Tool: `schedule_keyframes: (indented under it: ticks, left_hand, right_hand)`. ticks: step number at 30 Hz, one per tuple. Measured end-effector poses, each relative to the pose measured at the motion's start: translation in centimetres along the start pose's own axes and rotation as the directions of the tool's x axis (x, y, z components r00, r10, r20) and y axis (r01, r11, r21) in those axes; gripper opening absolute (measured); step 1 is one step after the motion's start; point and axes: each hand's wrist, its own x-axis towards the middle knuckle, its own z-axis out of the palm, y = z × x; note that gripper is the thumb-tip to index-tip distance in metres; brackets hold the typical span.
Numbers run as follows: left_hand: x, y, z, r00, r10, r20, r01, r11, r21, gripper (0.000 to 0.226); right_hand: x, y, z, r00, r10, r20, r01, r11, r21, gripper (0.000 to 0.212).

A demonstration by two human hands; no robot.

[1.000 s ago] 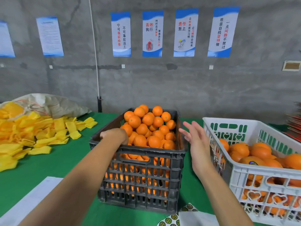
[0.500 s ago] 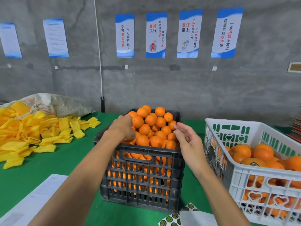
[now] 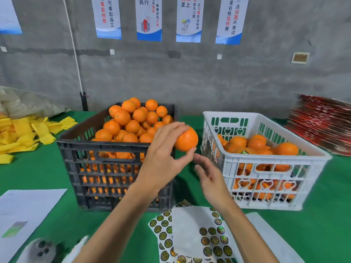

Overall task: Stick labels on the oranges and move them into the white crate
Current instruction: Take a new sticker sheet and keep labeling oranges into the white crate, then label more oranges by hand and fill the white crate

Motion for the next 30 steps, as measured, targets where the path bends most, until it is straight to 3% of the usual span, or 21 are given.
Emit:
schedule_keyframes:
  ticks: [3,5,8,11,16,19,25,30]
  left_hand:
    - [-5.2,0.8,1.9,0.986,0.136,0.101,-0.142,0.988,0.059,0.043]
    - [-8.9,0.6,3.0,0.957,0.192,0.215,-0.212,0.975,0.070,0.043]
    - [-13.5,-0.2,4.4,0.902,0.152,0.403,-0.204,0.975,0.087,0.042]
    - [-16.6,-1.0,5.4,0.844,0.075,0.531,-0.159,0.981,0.114,0.045]
    - [-18.6,-1.8,6.2,0.828,-0.072,0.556,-0.006,0.991,0.137,0.038]
    - [-18.9,-2.3,6.3,0.815,-0.133,0.564,0.086,0.990,0.109,0.038]
    - [-19.5,-2.9,6.5,0.783,-0.231,0.577,0.274,0.962,0.013,0.043]
    - [-19.6,-2.9,6.3,0.786,-0.253,0.563,0.304,0.953,0.004,0.043]
  right_hand:
    - [-2.3,3.2,-1.2,0.994,0.087,0.068,-0.081,0.993,-0.084,0.040]
    - [-4.0,5.3,-2.0,0.985,0.147,0.091,-0.123,0.966,-0.230,0.048]
    - [-6.1,8.2,-3.2,0.970,0.206,0.130,-0.113,0.853,-0.509,0.043]
    - [-7.5,10.1,-4.1,0.948,0.243,0.206,-0.065,0.781,-0.621,0.027]
    - [-9.2,11.0,-4.8,0.928,0.215,0.304,-0.037,0.865,-0.501,0.054]
    - [-9.7,11.2,-4.3,0.900,0.194,0.390,0.041,0.854,-0.519,0.070]
    - [-9.4,11.9,-3.6,0.924,0.094,0.372,0.129,0.838,-0.531,0.057]
    - [-8.9,11.9,-2.8,0.944,0.011,0.329,0.165,0.849,-0.502,0.040]
